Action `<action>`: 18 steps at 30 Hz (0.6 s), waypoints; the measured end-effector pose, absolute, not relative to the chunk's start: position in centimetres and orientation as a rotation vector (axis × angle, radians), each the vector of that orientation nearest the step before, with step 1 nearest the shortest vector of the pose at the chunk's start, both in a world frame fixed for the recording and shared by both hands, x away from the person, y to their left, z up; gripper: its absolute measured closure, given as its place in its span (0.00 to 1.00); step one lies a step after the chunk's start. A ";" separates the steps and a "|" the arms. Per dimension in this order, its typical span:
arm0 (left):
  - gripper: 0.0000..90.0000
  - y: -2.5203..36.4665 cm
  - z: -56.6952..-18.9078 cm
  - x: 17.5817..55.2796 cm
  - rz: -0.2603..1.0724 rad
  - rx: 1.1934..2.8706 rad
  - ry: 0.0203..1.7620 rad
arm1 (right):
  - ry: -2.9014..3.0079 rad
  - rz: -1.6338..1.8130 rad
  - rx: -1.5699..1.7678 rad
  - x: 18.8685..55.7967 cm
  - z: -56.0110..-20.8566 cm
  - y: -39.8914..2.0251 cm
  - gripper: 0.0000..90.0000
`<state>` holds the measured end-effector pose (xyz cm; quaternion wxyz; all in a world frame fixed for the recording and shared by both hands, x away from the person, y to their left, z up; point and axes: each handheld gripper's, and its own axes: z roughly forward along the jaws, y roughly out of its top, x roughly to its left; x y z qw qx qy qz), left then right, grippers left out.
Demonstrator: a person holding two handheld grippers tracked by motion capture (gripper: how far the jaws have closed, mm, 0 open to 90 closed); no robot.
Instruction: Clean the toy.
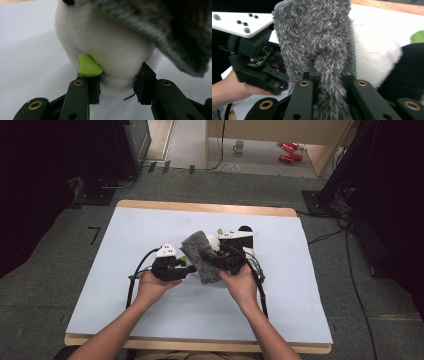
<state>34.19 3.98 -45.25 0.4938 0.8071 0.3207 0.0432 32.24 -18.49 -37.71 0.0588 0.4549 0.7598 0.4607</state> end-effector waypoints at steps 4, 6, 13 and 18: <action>0.71 3.9 -45.4 34.2 0.103 1.958 0.793 | 2.285 1.359 1.355 32.3 -38.1 -18.4 0.87; 0.72 3.9 -45.5 34.4 0.098 1.963 0.809 | 2.280 1.336 1.345 32.4 -38.4 -18.6 0.87; 0.76 4.5 -45.7 35.1 0.070 1.982 0.847 | 2.240 1.210 1.371 33.1 -38.7 -20.8 0.87; 0.76 4.5 -45.6 35.3 0.077 1.989 0.834 | 2.207 1.244 1.435 33.5 -38.4 -23.0 0.87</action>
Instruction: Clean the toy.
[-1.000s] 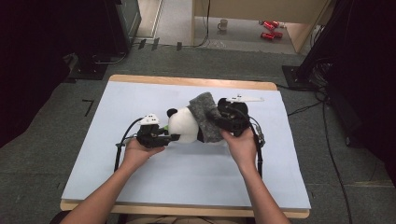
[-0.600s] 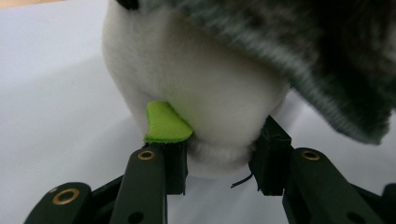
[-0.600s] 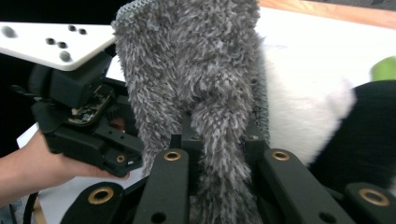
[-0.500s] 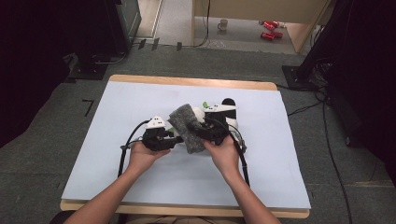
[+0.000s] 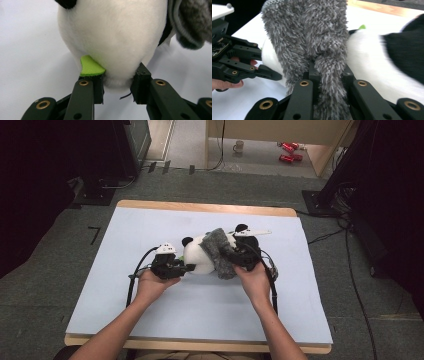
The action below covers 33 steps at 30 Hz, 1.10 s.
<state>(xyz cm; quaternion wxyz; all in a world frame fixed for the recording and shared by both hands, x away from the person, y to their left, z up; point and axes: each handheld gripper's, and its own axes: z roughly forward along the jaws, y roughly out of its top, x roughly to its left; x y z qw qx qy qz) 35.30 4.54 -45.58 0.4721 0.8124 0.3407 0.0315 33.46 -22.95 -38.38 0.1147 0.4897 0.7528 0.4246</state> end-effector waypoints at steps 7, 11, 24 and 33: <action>0.76 4.9 -45.7 35.8 0.066 1.992 0.835 | 2.138 1.273 1.508 33.6 -37.9 -26.0 0.87; 0.76 5.2 -45.8 36.0 0.064 1.997 0.838 | 2.097 1.253 1.533 33.7 -37.8 -27.1 0.87; 0.76 5.2 -45.9 36.3 0.064 2.000 0.824 | 2.026 1.227 1.620 33.7 -38.6 -30.2 0.88; 0.76 5.2 -46.1 36.5 0.074 1.999 0.833 | 1.956 1.152 1.681 33.1 -38.1 -32.1 0.89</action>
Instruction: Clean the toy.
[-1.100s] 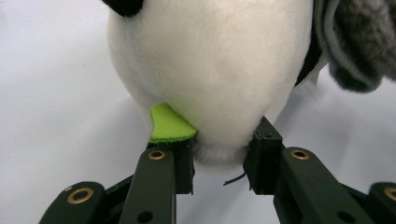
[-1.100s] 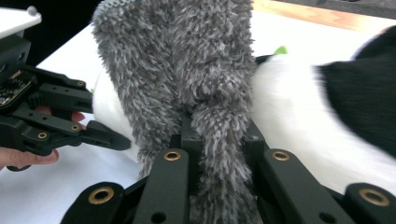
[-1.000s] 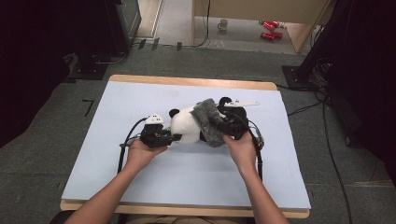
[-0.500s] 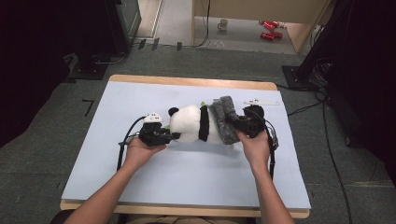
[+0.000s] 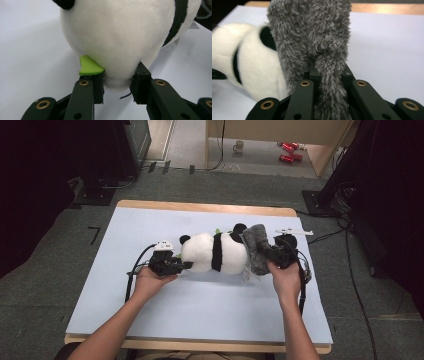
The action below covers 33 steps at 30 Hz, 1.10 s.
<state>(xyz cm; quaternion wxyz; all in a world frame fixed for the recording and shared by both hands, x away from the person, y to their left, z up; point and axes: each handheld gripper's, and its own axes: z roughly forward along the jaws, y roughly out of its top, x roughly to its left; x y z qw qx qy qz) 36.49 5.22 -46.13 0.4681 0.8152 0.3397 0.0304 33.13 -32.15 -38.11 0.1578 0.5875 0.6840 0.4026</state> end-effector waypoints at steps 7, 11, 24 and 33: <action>0.76 5.2 -46.2 36.4 0.071 1.999 0.835 | 1.998 1.246 1.577 32.0 -35.0 -30.2 0.89; 0.76 5.2 -46.1 36.4 0.066 1.997 0.841 | 2.078 1.257 1.489 31.7 -34.7 -27.6 0.89; 0.76 4.4 -45.8 35.5 0.076 1.999 0.815 | 2.266 1.260 1.341 31.5 -36.3 -20.2 0.88; 0.76 3.7 -45.7 35.0 0.079 2.005 0.813 | 2.283 1.241 1.326 32.3 -39.1 -19.3 0.87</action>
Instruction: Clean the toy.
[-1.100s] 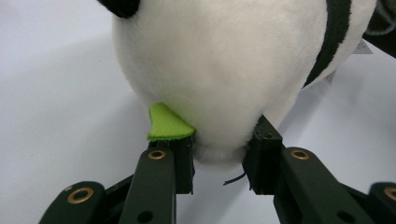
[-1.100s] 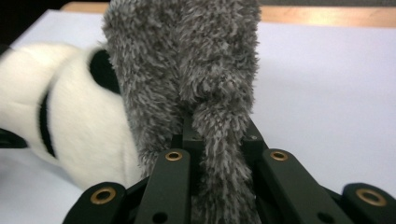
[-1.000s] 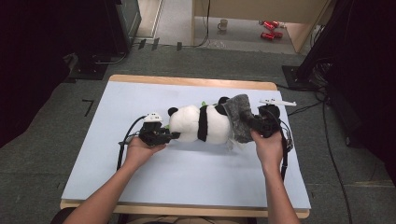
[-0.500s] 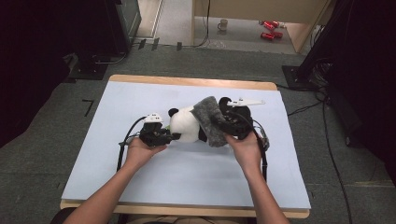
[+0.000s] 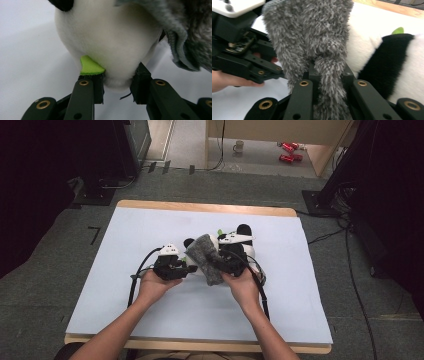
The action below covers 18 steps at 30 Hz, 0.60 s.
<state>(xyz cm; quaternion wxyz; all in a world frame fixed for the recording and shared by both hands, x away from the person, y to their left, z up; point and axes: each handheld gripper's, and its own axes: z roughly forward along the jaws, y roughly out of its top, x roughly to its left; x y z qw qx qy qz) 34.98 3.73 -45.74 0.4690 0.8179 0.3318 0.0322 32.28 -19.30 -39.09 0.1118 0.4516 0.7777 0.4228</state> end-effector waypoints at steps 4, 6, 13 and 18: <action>0.76 3.8 -45.7 35.1 0.083 2.009 0.816 | 2.279 1.225 1.347 32.7 -39.2 -20.4 0.87; 0.76 3.9 -45.7 35.2 0.080 2.014 0.808 | 2.267 1.198 1.372 32.9 -39.1 -21.3 0.87; 0.76 4.2 -45.6 35.8 0.060 2.022 0.806 | 2.211 1.210 1.433 33.0 -38.3 -24.3 0.88; 0.77 4.7 -45.5 36.4 0.043 2.053 0.796 | 2.164 1.220 1.490 33.0 -37.9 -26.8 0.88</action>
